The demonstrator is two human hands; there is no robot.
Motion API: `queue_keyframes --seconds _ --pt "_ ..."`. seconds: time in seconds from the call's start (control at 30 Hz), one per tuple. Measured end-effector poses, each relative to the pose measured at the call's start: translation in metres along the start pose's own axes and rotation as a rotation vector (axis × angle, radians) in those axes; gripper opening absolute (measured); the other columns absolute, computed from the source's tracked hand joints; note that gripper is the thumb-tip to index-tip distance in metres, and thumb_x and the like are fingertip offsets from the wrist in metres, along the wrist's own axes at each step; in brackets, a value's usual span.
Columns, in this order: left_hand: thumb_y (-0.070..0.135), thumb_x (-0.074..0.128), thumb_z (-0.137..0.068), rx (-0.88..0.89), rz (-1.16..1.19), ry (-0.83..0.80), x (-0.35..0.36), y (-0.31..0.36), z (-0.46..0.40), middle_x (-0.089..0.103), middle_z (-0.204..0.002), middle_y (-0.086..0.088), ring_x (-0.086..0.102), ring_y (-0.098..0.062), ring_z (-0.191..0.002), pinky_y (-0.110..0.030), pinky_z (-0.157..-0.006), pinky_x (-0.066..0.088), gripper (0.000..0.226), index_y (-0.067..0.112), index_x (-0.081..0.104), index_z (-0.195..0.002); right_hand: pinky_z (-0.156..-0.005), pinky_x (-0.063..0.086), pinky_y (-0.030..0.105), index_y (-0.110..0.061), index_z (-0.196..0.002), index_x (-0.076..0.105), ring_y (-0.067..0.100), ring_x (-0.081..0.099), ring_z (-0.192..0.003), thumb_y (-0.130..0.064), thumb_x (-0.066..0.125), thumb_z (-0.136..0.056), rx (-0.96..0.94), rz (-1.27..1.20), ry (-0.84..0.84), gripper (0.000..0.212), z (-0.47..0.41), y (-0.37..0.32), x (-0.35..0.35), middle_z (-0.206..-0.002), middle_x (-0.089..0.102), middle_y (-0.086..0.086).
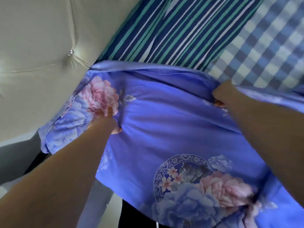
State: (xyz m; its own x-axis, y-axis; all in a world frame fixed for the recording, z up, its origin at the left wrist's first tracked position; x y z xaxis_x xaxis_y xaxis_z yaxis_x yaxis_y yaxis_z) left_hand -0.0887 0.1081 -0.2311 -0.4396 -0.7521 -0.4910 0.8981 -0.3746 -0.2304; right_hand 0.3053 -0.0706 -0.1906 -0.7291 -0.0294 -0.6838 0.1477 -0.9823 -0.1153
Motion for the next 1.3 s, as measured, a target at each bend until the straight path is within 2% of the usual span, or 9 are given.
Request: queue_keyframes --seconds 0.1,0.23,0.37,0.47,0.63,0.9,1.1,1.2,1.3 --pt "0.061 0.059 -0.076 0.009 -0.222 -0.026 -0.022 0.008 -0.002 0.006 -0.157 -0.019 0.02 -0.039 -0.142 -0.05 -0.112 0.028 0.105 0.013 0.006 -0.152 -0.103 0.038 0.042 -0.01 -0.132 0.05 0.031 0.055 -0.119 -0.021 0.044 -0.097 -0.041 0.182 0.086 0.038 0.013 0.02 -0.011 -0.128 0.06 0.012" --pt "0.029 0.048 -0.097 0.361 -0.241 0.465 -0.073 0.064 0.037 0.064 -0.113 -0.017 0.062 -0.037 -0.104 -0.045 -0.086 0.05 0.035 0.011 0.058 -0.125 -0.098 0.04 0.044 -0.003 -0.137 0.037 0.036 0.054 -0.118 -0.016 0.042 -0.097 0.103 0.09 0.176 0.043 0.023 0.067 -0.022 -0.127 0.057 0.021" --pt "0.031 0.056 -0.094 0.695 0.207 0.635 -0.114 0.13 0.078 0.031 -0.145 -0.014 0.058 -0.04 -0.101 -0.05 -0.079 0.049 0.048 0.018 0.04 -0.137 -0.09 0.044 0.043 -0.011 -0.125 0.048 0.038 0.055 -0.115 -0.014 0.042 -0.094 0.127 -0.023 0.337 0.031 0.03 0.079 -0.04 -0.125 0.057 0.02" --pt "0.034 0.066 -0.087 0.791 0.181 0.495 -0.143 0.184 0.075 -0.002 -0.16 -0.006 0.043 -0.032 -0.13 -0.048 -0.094 0.045 0.089 0.033 0.005 -0.151 -0.082 0.042 0.041 -0.014 -0.118 0.05 0.041 0.056 -0.106 -0.018 0.039 -0.093 0.091 -0.138 0.482 0.027 0.037 0.076 -0.052 -0.115 0.061 0.021" --pt "0.027 0.049 -0.095 0.691 0.17 0.554 -0.182 0.211 0.048 0.057 -0.126 -0.017 0.055 -0.035 -0.113 -0.04 -0.089 0.043 0.035 0.01 0.053 -0.125 -0.076 0.04 0.04 -0.017 -0.122 0.05 0.039 0.055 -0.103 -0.017 0.039 -0.089 -0.076 -0.242 0.699 0.036 0.03 0.043 -0.097 -0.114 0.062 0.017" --pt "0.007 0.037 -0.095 0.526 0.694 0.862 -0.242 0.167 0.037 0.062 -0.116 -0.023 0.058 -0.035 -0.106 -0.035 -0.086 0.04 0.033 0.0 0.055 -0.122 -0.078 0.037 0.035 -0.017 -0.124 0.052 0.031 0.056 -0.102 -0.019 0.039 -0.09 -0.383 -0.395 0.848 0.037 0.015 -0.074 -0.172 -0.111 0.064 0.01" --pt "0.006 0.041 -0.095 0.662 0.791 1.022 -0.275 0.143 0.023 0.054 -0.133 -0.017 0.051 -0.025 -0.122 0.006 -0.094 0.013 0.041 -0.001 0.047 -0.134 -0.087 0.031 0.032 -0.005 -0.125 0.05 0.031 0.052 -0.112 -0.014 0.036 -0.09 -0.529 -0.117 0.763 0.039 -0.017 -0.172 -0.219 -0.123 0.058 0.018" --pt "0.015 0.053 -0.095 0.817 0.535 0.835 -0.263 0.145 0.009 0.02 -0.157 -0.012 0.045 -0.026 -0.129 -0.005 -0.101 0.028 0.067 0.013 0.017 -0.151 -0.079 0.036 0.039 -0.004 -0.141 0.031 0.036 0.054 -0.109 -0.007 0.042 -0.091 -0.523 0.015 0.51 0.051 -0.037 -0.204 -0.211 -0.12 0.055 0.026" --pt "0.011 0.056 -0.092 0.877 0.175 0.863 -0.246 0.144 -0.005 -0.002 -0.159 -0.018 0.061 -0.037 -0.088 -0.032 -0.064 0.05 0.078 0.03 0.01 -0.152 -0.08 0.045 0.046 -0.018 -0.152 -0.001 0.041 0.057 -0.105 -0.012 0.055 -0.09 -0.446 0.078 0.345 0.084 -0.056 -0.213 -0.193 -0.118 0.055 0.033"
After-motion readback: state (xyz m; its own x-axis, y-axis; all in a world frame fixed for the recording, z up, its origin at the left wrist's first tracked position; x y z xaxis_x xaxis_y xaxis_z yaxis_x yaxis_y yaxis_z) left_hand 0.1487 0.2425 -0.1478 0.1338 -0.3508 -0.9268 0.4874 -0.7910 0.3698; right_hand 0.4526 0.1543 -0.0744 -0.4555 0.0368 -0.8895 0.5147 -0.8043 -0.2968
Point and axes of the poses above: each hand's wrist, its own z-axis away from the middle knuckle, its own x-axis out of the palm, y = z × x, the point moved 3 cm from there along -z, towards the middle knuckle
